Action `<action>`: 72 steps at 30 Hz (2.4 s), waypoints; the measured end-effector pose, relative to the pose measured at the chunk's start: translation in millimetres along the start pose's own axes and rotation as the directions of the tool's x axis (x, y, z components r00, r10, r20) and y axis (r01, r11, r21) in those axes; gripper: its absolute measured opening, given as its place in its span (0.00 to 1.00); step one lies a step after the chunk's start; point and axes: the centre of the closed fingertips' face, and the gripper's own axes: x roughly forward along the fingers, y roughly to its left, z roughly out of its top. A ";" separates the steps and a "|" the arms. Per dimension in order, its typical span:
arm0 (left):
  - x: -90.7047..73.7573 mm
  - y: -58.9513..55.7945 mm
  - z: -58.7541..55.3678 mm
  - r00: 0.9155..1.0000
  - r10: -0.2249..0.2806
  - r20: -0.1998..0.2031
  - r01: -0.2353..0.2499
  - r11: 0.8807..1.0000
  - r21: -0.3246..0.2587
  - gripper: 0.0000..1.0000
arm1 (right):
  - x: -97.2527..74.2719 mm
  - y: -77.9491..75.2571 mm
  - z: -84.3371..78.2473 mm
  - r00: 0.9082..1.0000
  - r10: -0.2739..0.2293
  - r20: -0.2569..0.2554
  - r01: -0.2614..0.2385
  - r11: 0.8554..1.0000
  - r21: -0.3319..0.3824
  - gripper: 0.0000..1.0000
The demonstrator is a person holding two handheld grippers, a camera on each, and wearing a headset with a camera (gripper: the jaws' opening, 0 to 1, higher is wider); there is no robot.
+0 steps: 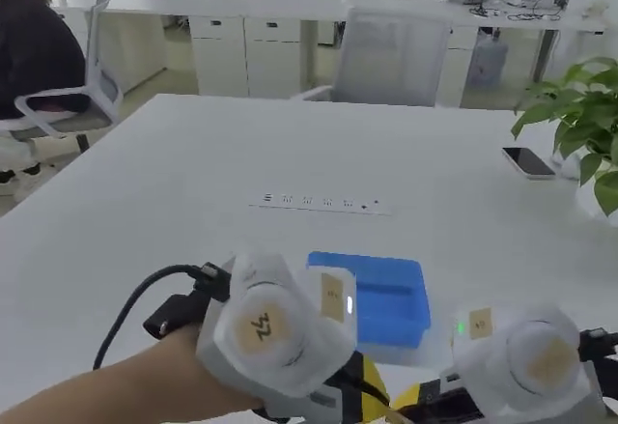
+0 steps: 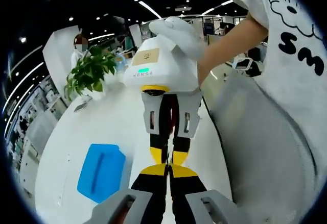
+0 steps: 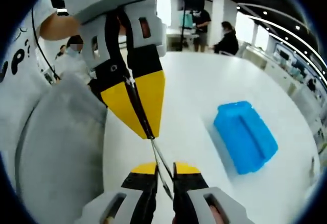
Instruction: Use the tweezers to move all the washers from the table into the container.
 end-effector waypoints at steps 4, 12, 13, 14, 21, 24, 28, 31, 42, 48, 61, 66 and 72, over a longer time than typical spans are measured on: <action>17.5 0.7 -18.5 1.000 -0.004 -0.018 0.004 1.000 -0.012 0.00 | 16.1 -4.6 -12.9 0.999 -0.014 -0.035 0.014 1.000 0.007 0.07; 39.5 4.5 -59.8 0.995 -0.012 -0.100 0.011 1.000 -0.009 0.00 | 39.3 -12.4 -26.5 0.992 -0.054 -0.113 0.042 0.993 -0.106 0.06; 41.5 5.7 -64.3 0.994 -0.016 -0.109 0.014 1.000 -0.016 0.00 | 42.3 -12.6 -27.2 0.992 -0.044 -0.120 0.030 0.993 -0.117 0.06; 43.2 6.1 -67.8 0.993 -0.018 -0.116 0.016 1.000 -0.018 0.00 | 44.7 -13.2 -27.4 0.992 -0.039 -0.123 0.025 0.993 -0.117 0.06; 57.1 6.1 -97.2 0.986 -0.043 -0.159 0.032 0.997 -0.068 0.00 | 54.6 -15.8 -29.0 0.992 0.022 -0.124 -0.027 0.999 -0.040 0.06; 58.0 4.0 -107.6 0.980 -0.064 -0.186 0.049 0.995 -0.084 0.00 | 54.4 -14.6 -27.8 0.993 0.019 -0.115 -0.022 0.999 -0.023 0.07; 57.8 5.9 -107.3 0.982 -0.069 -0.177 0.052 0.993 -0.102 0.00 | 49.0 -13.3 -31.4 0.993 0.008 -0.115 -0.004 0.999 0.037 0.14; 57.4 5.0 -109.0 0.979 -0.079 -0.188 0.060 0.993 -0.105 0.00 | 34.3 -14.0 -24.6 0.998 -0.043 -0.052 0.050 0.989 0.139 0.16; 55.1 16.0 -112.6 0.970 0.060 -0.237 -0.116 0.966 -0.230 0.13 | -44.2 -14.0 -23.8 0.951 -0.300 0.070 0.239 0.860 0.450 0.26; 40.0 13.3 -116.1 0.963 0.119 -0.243 -0.210 0.895 -0.393 0.41 | -81.1 -16.0 -24.2 0.907 -0.406 0.111 0.288 0.791 0.539 0.32; -30.5 -5.5 -85.6 0.908 0.395 -0.144 -0.367 0.579 -0.728 0.99 | -111.6 -13.1 -23.1 0.848 -0.511 0.143 0.343 0.732 0.588 0.55; -59.7 -12.6 -83.2 0.864 0.471 -0.180 -0.437 0.520 -0.734 0.99 | -124.2 -12.1 -34.9 0.822 -0.555 0.124 0.381 0.700 0.604 0.62; -84.2 -20.3 -93.3 0.809 0.537 -0.239 -0.514 0.451 -0.729 0.99 | -130.4 -9.6 -46.4 0.799 -0.592 0.105 0.410 0.665 0.625 0.70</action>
